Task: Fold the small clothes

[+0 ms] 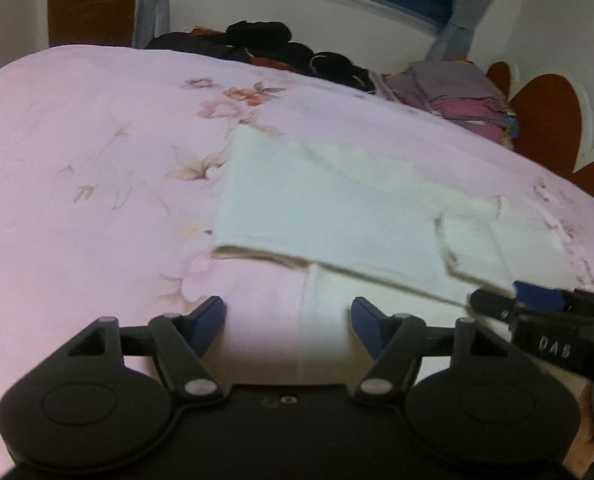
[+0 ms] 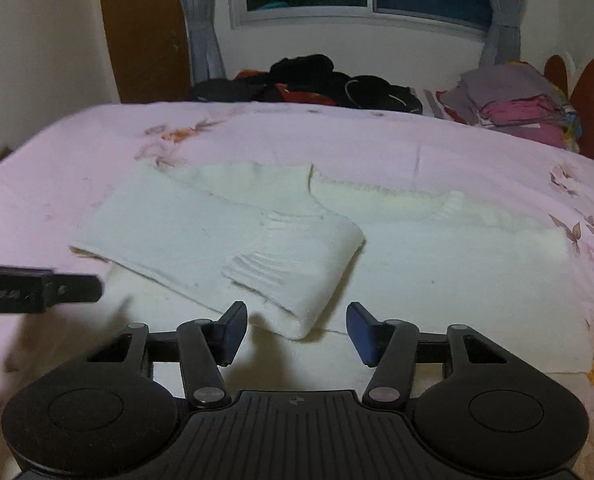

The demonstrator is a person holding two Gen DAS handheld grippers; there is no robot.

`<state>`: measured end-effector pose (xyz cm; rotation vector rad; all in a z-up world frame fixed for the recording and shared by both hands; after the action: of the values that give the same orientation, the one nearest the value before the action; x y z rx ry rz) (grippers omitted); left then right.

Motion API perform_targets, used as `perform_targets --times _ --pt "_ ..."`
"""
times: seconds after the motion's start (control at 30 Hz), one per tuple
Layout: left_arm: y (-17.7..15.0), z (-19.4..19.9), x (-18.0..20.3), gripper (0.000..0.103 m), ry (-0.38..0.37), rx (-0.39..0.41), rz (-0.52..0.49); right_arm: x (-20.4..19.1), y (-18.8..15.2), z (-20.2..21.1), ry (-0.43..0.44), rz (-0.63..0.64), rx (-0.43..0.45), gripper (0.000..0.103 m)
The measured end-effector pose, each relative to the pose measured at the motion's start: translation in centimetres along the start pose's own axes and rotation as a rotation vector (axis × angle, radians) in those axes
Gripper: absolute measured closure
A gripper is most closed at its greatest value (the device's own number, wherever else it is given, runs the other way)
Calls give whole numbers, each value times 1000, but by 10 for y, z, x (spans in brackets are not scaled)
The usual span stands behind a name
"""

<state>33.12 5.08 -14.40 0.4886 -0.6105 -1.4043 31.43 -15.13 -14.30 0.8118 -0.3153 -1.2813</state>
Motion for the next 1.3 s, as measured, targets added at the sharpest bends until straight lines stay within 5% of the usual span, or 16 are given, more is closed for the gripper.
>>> perform_targets --times 0.07,0.17,0.3,0.47,0.7,0.87,0.93,1.03,1.1,1.13,1.27,1.3 --pt "0 -6 4 36 17 10 -17 -1 1 -6 -14 7 -7 47" --pt "1 -17 10 36 51 26 -51 4 7 -12 -30 -8 -8 80" --pt "0 -23 18 34 91 54 -94 18 18 1 -33 -64 35 95" --pt "3 -26 18 36 115 82 -82 56 30 35 -49 -161 104 96" --pt "4 -24 16 45 119 111 -67 120 7 48 -143 -330 69 103" --pt "4 -24 17 46 121 105 -76 131 -3 51 -29 -423 37 103" --pt "5 -25 15 46 118 100 -71 128 -4 52 -14 -425 39 99" --pt "6 -26 14 46 116 98 -74 123 -1 42 -7 -416 17 81" --pt "6 -26 14 45 113 99 -80 119 -1 34 -14 -403 10 60" --pt "6 -26 14 45 113 100 -83 117 0 31 -13 -397 10 59" --pt "5 -27 15 43 118 105 -92 101 4 18 -28 -340 1 63" --pt "5 -27 15 43 119 105 -92 96 5 15 -32 -314 -5 88"
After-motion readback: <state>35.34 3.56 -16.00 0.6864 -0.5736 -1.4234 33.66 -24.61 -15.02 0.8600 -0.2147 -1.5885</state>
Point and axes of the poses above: each gripper's, at about its wrist camera, not at the fingertips, and z roughly against the way its jaws point, x to its right, y to its top, the point moved 1 cm from there along -z, roughly the way its jaws point, and after that the axes turned 5 degrees about y, right-handed, at the moved point
